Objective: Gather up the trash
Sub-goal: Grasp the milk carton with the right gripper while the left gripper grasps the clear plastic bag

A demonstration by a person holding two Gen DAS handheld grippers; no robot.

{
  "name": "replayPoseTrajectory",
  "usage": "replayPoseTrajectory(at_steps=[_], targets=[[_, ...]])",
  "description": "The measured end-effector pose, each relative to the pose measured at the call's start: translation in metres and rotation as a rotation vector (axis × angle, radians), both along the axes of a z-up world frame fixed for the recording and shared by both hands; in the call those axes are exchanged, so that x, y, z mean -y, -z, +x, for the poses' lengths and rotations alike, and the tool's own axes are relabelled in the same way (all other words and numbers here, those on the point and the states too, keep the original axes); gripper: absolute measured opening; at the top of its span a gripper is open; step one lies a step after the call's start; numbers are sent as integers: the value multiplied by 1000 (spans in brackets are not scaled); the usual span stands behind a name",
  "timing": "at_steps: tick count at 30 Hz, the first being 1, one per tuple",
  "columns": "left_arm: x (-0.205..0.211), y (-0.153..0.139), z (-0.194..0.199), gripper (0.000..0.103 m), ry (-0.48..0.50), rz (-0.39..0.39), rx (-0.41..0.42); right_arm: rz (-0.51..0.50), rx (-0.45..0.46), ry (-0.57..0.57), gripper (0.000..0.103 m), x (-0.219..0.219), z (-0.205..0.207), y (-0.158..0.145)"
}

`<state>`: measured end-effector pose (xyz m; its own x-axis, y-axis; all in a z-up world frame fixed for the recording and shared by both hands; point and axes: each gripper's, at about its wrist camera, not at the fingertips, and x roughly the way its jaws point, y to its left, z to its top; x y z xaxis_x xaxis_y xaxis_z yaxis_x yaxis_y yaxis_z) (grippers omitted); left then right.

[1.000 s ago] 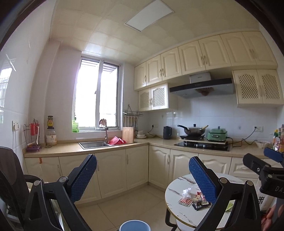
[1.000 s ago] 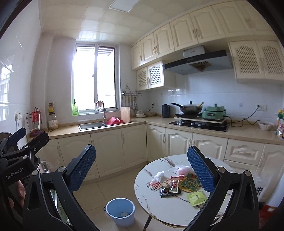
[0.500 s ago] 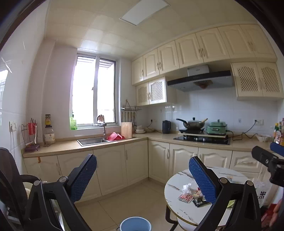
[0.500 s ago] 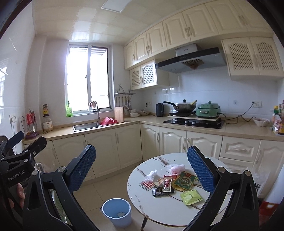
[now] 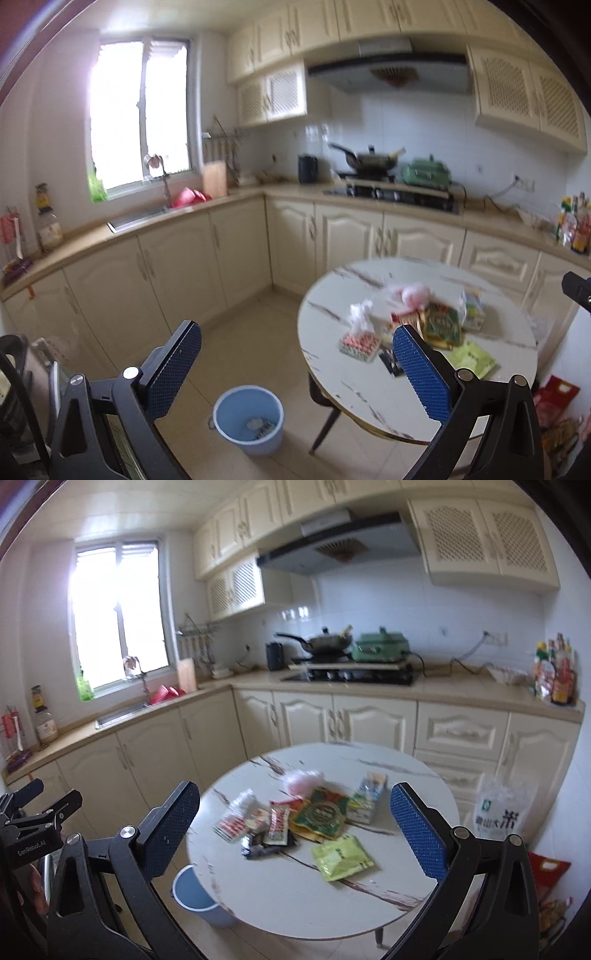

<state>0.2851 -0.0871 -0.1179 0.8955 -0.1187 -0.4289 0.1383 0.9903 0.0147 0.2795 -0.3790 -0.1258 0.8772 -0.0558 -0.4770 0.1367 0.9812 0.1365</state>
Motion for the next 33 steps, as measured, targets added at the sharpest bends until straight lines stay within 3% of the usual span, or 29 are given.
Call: replayPoseTrajectory(at_steps=[2, 8, 14, 21, 24, 26, 28, 29, 31, 33], targets=[[12, 9, 26, 102, 18, 6, -55, 2, -24, 8, 103, 8, 7, 8], [42, 24, 112, 102, 69, 37, -190, 14, -228, 86, 103, 64, 67, 83], [58, 39, 185, 102, 99, 43, -280, 40, -403, 89, 103, 98, 134, 141], [66, 73, 251, 102, 110, 50, -348, 41, -491, 97, 103, 111, 214, 176], [66, 82, 269, 102, 110, 56, -366, 28, -516, 119, 103, 116, 229, 184], [66, 88, 279, 102, 108, 56, -377, 19, -545, 135, 95, 125, 242, 195], [66, 93, 288, 102, 117, 53, -386, 49, -554, 118, 74, 130, 244, 199], [67, 97, 292, 102, 120, 45, -394, 49, -554, 118, 68, 130, 244, 199], [69, 101, 299, 102, 126, 34, -406, 15, -565, 105, 46, 132, 244, 202], [72, 104, 303, 102, 132, 31, -410, 52, -550, 78, 46, 135, 237, 200]])
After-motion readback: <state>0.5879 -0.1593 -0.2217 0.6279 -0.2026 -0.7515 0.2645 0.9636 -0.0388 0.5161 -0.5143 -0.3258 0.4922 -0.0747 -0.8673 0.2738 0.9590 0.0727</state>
